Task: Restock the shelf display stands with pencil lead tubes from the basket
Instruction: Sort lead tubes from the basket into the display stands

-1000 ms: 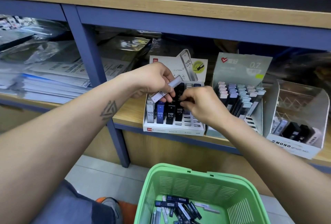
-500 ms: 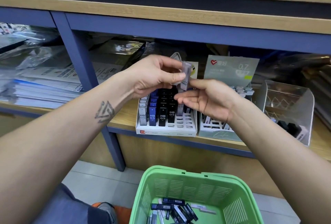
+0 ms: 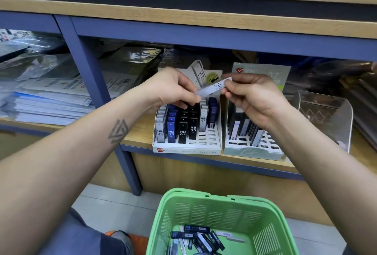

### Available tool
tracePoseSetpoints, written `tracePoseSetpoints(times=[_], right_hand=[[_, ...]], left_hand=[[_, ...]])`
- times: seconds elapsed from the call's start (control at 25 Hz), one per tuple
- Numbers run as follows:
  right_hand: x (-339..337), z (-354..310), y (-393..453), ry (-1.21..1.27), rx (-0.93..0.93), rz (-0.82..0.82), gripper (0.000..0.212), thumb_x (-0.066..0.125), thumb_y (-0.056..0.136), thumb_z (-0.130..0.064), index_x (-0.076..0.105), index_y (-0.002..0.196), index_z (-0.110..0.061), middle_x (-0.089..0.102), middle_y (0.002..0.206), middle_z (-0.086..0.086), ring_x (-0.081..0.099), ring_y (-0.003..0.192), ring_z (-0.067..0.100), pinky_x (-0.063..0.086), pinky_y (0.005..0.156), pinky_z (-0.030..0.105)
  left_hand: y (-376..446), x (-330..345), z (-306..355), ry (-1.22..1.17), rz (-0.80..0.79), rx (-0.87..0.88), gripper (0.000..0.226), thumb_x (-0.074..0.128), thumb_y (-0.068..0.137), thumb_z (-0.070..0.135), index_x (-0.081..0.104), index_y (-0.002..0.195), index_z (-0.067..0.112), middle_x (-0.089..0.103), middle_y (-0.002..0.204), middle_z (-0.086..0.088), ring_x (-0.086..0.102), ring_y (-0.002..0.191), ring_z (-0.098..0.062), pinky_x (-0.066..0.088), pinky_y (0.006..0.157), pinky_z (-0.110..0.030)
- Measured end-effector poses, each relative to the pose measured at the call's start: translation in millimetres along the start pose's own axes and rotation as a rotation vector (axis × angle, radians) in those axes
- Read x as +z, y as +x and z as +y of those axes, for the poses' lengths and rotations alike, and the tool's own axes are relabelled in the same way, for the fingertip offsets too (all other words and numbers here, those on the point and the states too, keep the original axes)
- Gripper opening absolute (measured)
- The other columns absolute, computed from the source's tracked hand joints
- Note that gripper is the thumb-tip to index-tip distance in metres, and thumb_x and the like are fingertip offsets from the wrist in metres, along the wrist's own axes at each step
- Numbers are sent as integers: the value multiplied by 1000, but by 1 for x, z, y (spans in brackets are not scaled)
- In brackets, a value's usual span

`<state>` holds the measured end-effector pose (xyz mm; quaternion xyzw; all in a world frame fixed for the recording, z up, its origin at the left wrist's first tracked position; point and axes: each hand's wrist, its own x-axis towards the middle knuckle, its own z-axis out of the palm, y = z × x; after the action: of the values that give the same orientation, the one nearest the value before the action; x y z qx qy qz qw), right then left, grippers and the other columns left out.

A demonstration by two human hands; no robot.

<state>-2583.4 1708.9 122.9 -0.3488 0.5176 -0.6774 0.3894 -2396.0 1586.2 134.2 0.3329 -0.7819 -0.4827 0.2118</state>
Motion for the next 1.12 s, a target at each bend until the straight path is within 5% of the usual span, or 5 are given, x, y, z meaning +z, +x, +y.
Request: tracePoseSetpoints(times=[0.16,0.32,0.76,1.12], right_hand=[[-6,-3,6,-586,-191,33,15,72,87,6,66,94,-5,71,85,22,70,63,22,60,60,26],[3,19,9,-942,-249,-24,20,75,86,-1,64,84,-17,70,81,12,73,68,24,62,74,48],[14,39,6,-1136,-277,-161,23,74,87,-4,64,79,-23,70,71,-4,69,64,3,60,69,29],[22,51,2,-1354,-419,-151,23,63,91,-4,79,104,-13,68,106,3,63,100,28,54,85,42]], left_hand=[[1,6,-6,491,35,126,21,79,84,26,78,106,25,74,106,14,67,96,-4,51,85,-19],[4,10,-12,711,-118,237,31,65,97,20,71,127,21,67,132,7,60,123,-10,45,108,-29],[11,12,-31,840,-129,342,28,67,94,18,76,119,25,73,123,8,66,114,-14,46,98,-24],[13,12,-30,845,-130,324,27,67,94,18,76,118,23,73,123,6,65,116,-14,47,100,-27]])
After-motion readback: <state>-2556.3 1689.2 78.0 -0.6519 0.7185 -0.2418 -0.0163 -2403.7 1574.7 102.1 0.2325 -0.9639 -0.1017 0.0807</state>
